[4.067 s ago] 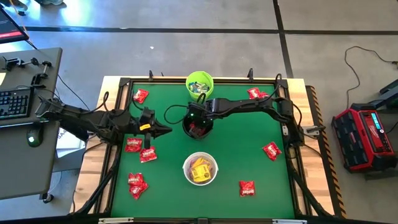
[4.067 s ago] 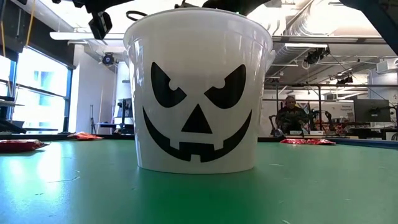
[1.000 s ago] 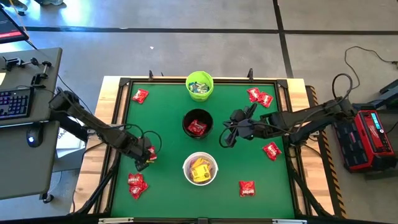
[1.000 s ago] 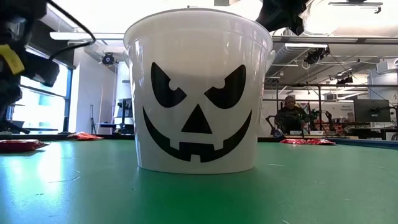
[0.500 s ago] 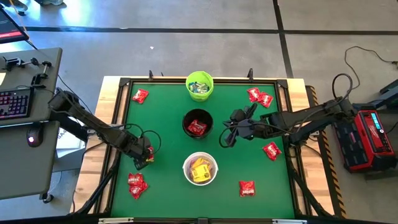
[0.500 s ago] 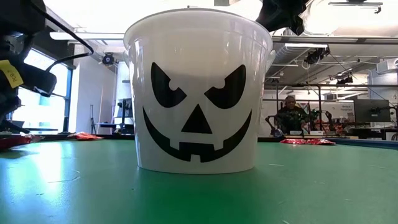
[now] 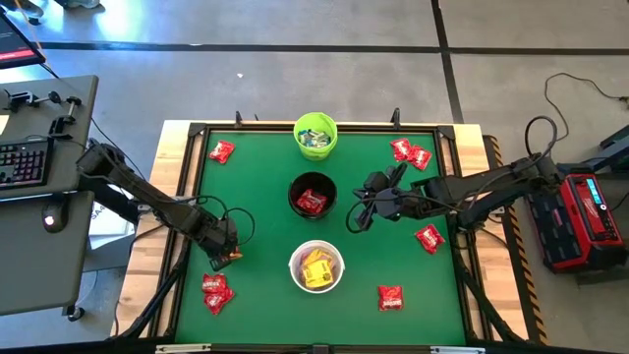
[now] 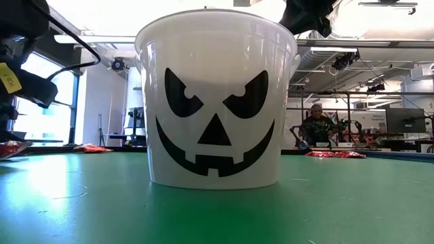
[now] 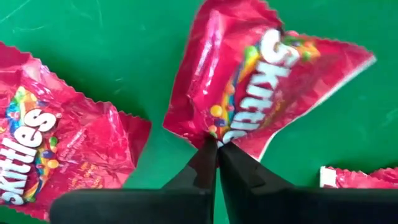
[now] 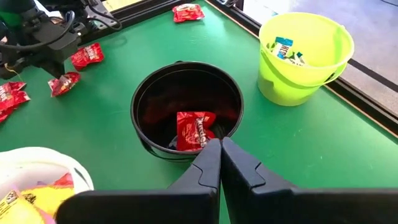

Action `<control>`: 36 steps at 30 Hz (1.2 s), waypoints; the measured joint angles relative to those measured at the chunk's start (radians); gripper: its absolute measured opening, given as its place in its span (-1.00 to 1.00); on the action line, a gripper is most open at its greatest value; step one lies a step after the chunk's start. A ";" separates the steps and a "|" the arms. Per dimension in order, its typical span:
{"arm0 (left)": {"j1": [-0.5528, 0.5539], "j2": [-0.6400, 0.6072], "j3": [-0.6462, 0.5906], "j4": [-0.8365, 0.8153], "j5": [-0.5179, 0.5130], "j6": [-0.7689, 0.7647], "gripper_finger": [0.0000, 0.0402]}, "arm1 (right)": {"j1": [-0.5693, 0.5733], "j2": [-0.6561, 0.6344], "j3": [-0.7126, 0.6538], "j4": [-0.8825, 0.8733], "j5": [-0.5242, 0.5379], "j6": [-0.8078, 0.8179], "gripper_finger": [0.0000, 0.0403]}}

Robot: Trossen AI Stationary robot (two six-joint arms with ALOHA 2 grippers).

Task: Sort candy by brand, put in halloween buckets
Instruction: Put the red chocolate into the black bucket

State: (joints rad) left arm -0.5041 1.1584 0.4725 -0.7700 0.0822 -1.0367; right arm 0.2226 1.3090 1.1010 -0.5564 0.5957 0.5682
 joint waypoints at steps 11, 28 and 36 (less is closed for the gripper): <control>0.000 -0.011 0.127 -0.090 -0.005 0.026 -1.00 | 0.000 0.000 0.000 0.000 0.000 0.000 -1.00; 0.173 -0.012 0.414 -0.178 0.061 0.130 -1.00 | 0.000 0.001 0.000 -0.001 0.036 -0.024 -1.00; 0.319 0.036 0.603 -0.245 -0.012 0.273 -1.00 | 0.000 0.001 0.001 -0.001 0.045 -0.027 -1.00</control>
State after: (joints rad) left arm -0.1851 1.1945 1.0758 -1.0152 0.0706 -0.7641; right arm 0.2226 1.3098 1.1019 -0.5571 0.6403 0.5415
